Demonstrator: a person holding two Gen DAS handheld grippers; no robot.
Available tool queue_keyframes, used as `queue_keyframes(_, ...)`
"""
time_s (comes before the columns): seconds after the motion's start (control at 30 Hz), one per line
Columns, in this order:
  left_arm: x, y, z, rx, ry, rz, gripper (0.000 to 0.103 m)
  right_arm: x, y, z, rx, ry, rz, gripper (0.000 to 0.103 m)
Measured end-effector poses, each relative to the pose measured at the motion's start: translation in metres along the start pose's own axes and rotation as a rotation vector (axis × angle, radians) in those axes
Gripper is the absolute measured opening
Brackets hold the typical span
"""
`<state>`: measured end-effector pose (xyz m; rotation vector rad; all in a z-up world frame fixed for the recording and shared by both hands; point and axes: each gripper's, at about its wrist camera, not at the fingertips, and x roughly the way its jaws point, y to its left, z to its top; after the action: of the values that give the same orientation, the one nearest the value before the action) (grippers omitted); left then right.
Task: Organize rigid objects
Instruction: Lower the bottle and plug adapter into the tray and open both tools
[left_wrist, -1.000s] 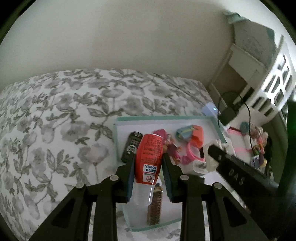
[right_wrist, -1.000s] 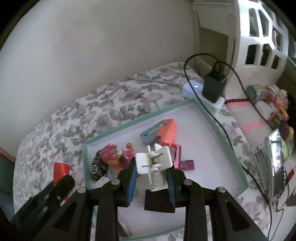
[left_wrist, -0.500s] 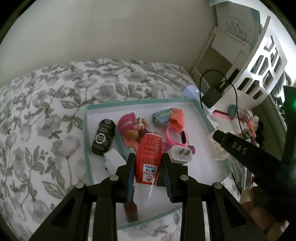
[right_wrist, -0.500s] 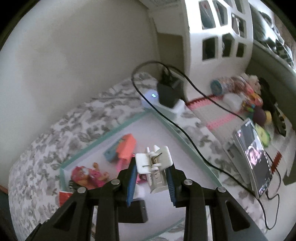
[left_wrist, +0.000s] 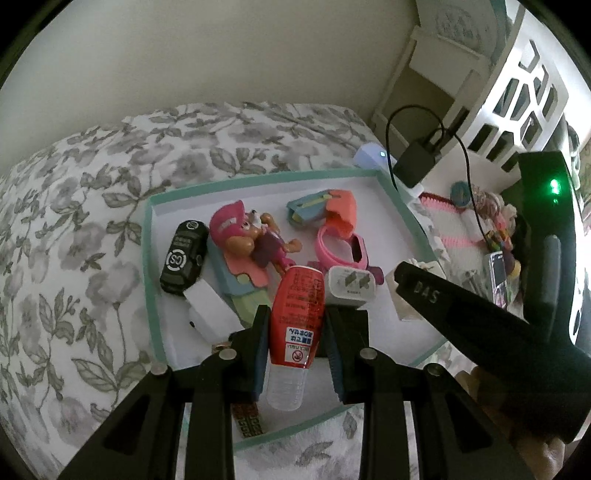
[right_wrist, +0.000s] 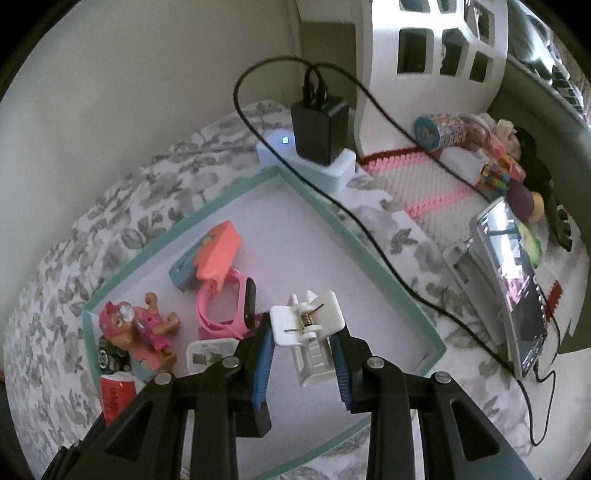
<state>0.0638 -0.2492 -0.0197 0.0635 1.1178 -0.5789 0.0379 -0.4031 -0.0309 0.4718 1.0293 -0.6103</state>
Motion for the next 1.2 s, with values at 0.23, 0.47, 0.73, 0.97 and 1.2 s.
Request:
queue_keyframes(0.23,0.007,-0.001,-0.003,0.005,0.026,0.011,0.03,0.011,-0.002,-0.006,0.018,0.036,0.009,0.032)
queue_keyframes(0.47,0.015,0.005,-0.004,-0.02,0.058,0.027,0.03,0.022,0.001,-0.009,0.008,0.076,0.018,0.032)
queue_keyframes(0.73,0.016,0.011,-0.004,-0.055,0.065,0.026,0.03,0.024,0.001,-0.01,0.009,0.089,0.016,0.032)
queue_keyframes(0.97,0.012,0.013,-0.002,-0.064,0.059,0.024,0.031,0.022,0.004,-0.009,-0.009,0.088,0.017,0.041)
queue_keyframes(1.2,-0.002,0.019,0.003,-0.084,0.015,0.032,0.031,0.009,0.009,-0.004,-0.024,0.058,0.021,0.057)
